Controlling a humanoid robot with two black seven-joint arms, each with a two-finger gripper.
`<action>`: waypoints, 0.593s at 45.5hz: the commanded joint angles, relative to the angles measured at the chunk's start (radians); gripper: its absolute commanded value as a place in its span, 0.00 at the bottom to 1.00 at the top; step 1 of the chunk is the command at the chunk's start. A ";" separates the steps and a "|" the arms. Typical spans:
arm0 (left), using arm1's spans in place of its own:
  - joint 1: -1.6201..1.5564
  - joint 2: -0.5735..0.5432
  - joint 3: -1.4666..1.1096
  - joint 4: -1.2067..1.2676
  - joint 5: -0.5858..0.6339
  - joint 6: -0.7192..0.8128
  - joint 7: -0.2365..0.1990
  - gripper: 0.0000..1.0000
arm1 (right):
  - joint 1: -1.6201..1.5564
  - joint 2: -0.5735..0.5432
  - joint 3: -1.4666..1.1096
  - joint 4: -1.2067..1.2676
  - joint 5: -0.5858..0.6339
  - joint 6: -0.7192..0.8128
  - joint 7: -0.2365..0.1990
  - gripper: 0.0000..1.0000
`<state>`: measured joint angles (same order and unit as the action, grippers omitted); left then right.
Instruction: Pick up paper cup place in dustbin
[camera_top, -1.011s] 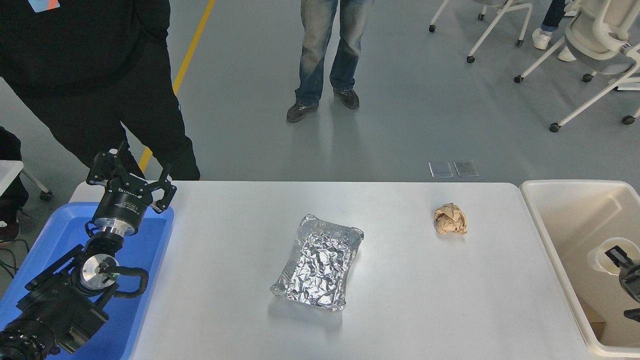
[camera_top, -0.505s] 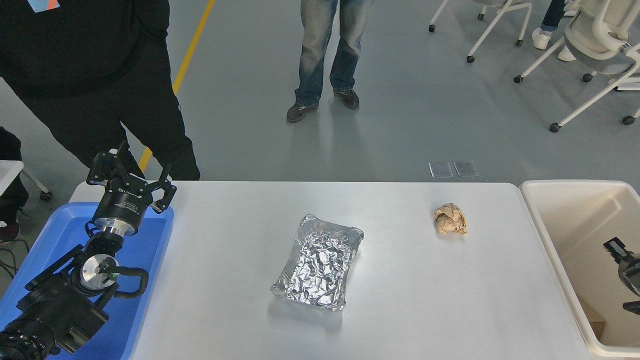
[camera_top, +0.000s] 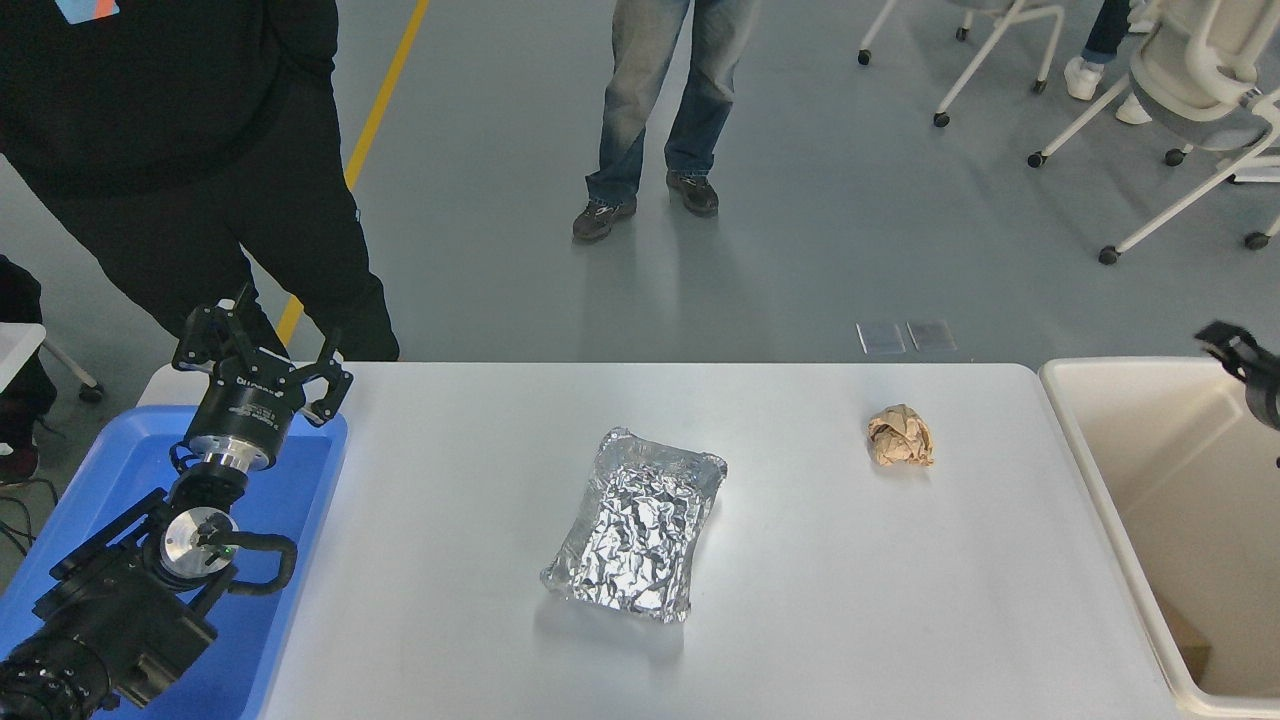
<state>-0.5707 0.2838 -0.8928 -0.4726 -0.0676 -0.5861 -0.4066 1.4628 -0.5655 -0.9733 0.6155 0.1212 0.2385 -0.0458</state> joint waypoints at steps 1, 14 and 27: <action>0.000 0.000 0.000 0.000 0.000 0.000 0.000 0.99 | 0.332 0.056 -0.070 0.185 -0.086 0.260 0.000 1.00; 0.000 0.000 0.000 0.000 0.000 0.000 0.000 0.99 | 0.602 0.068 -0.071 0.434 -0.141 0.547 -0.003 1.00; 0.000 0.000 0.000 0.000 0.000 0.000 0.000 0.99 | 0.783 0.064 -0.096 0.576 -0.172 0.547 -0.003 1.00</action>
<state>-0.5707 0.2838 -0.8928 -0.4726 -0.0676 -0.5860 -0.4065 2.0697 -0.5043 -1.0414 1.0564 -0.0256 0.7270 -0.0478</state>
